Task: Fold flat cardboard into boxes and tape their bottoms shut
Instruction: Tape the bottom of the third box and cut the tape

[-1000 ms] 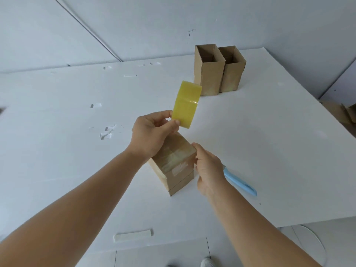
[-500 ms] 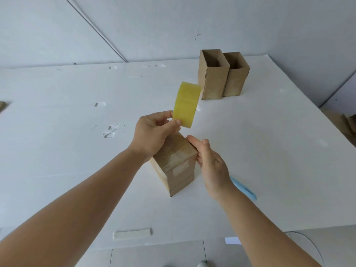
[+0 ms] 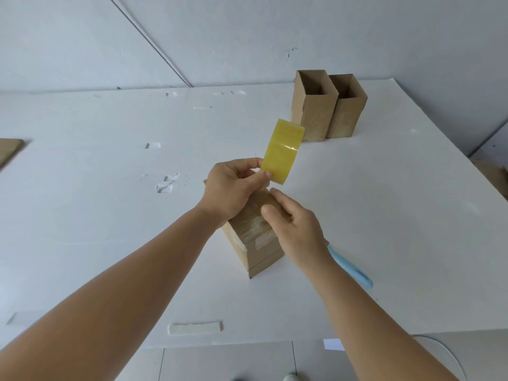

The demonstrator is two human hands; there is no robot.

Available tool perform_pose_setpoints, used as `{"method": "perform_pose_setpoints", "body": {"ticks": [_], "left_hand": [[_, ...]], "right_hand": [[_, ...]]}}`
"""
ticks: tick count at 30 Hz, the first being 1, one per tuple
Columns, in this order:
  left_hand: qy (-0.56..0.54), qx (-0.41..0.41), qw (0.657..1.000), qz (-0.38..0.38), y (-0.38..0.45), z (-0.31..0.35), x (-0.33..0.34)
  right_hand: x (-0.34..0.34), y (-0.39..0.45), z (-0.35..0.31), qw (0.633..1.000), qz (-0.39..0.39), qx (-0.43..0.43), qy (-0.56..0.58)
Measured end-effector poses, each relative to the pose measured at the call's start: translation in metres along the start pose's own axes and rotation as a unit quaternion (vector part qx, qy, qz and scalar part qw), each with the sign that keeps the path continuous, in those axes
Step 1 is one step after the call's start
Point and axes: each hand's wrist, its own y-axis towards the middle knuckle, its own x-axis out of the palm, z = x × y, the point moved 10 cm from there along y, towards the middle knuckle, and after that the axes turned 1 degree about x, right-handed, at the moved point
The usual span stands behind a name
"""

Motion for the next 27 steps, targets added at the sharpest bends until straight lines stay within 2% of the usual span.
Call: {"method": "perform_pose_setpoints", "body": {"ticks": [2, 7, 9, 11, 14, 24, 27], "left_hand": [[-0.002, 0.003, 1.000, -0.002, -0.001, 0.001, 0.000], [0.003, -0.002, 1.000, 0.000, 0.000, 0.001, 0.002], [0.008, -0.003, 1.000, 0.003, 0.000, 0.002, 0.002], [0.015, 0.002, 1.000, 0.006, -0.001, 0.002, 0.000], [0.023, 0.004, 1.000, 0.008, -0.002, 0.003, -0.002], [0.003, -0.012, 1.000, -0.014, -0.004, 0.009, 0.002], [-0.023, -0.014, 0.999, -0.030, -0.005, 0.016, 0.002]], "right_hand": [[-0.005, 0.006, -0.002, 0.998, 0.044, 0.014, -0.031], [-0.010, 0.010, 0.019, 0.984, 0.121, 0.112, 0.073], [-0.010, 0.008, 0.024, 0.981, 0.118, 0.126, 0.090], [-0.003, 0.001, 0.025, 0.985, 0.079, 0.103, 0.111], [0.008, -0.019, 0.025, 0.995, 0.022, 0.044, 0.085], [-0.012, -0.018, 0.025, 0.992, 0.063, 0.075, 0.082], [-0.036, -0.016, -0.007, 0.991, 0.128, 0.011, 0.043]]}}
